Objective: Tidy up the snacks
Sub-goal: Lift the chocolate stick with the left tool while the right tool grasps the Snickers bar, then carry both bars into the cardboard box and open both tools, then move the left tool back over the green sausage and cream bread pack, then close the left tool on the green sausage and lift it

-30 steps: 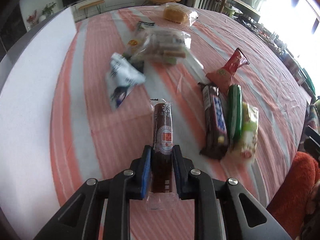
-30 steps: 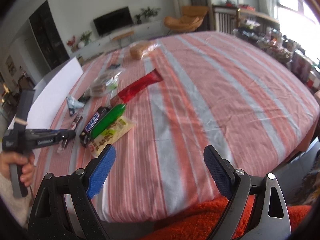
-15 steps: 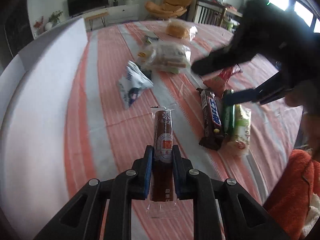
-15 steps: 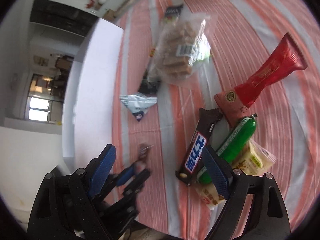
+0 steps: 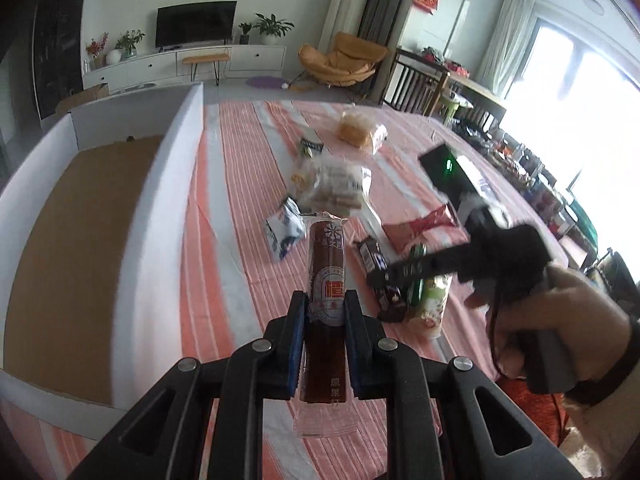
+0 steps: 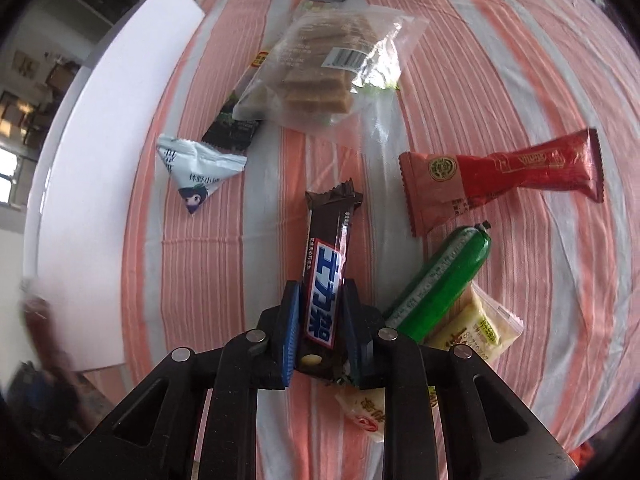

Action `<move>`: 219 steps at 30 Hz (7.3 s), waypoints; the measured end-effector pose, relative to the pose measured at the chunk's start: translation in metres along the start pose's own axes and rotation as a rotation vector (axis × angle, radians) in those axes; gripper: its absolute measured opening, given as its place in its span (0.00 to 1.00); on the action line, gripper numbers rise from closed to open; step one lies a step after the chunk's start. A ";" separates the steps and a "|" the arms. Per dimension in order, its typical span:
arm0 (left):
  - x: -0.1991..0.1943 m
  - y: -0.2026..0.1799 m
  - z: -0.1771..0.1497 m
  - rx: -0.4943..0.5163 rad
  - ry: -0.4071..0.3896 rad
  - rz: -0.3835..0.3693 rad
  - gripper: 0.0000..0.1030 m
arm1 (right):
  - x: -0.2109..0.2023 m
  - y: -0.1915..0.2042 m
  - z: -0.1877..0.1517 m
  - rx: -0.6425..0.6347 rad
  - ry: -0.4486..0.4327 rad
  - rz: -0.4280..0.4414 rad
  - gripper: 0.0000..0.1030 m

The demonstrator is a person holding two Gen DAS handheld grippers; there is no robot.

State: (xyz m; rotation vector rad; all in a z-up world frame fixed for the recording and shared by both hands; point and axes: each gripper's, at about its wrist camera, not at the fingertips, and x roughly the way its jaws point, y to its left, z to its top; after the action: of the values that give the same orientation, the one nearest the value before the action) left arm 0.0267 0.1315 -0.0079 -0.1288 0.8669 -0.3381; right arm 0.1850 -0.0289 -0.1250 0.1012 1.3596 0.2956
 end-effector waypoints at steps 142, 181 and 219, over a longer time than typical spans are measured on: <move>0.130 -0.073 -0.056 0.164 0.193 0.179 1.00 | -0.107 -0.098 -0.181 0.127 -0.575 -0.133 0.80; 0.202 -0.114 0.029 0.166 0.307 0.009 0.71 | -0.110 -0.110 -0.184 0.170 -0.573 -0.059 0.80; 0.194 -0.121 0.017 0.315 0.277 0.114 0.22 | -0.107 -0.110 -0.183 0.174 -0.567 -0.046 0.80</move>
State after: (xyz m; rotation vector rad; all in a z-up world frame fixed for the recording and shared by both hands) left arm 0.1265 -0.0491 -0.1074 0.2648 1.0774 -0.3863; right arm 0.0042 -0.1806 -0.0888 0.2766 0.8199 0.0952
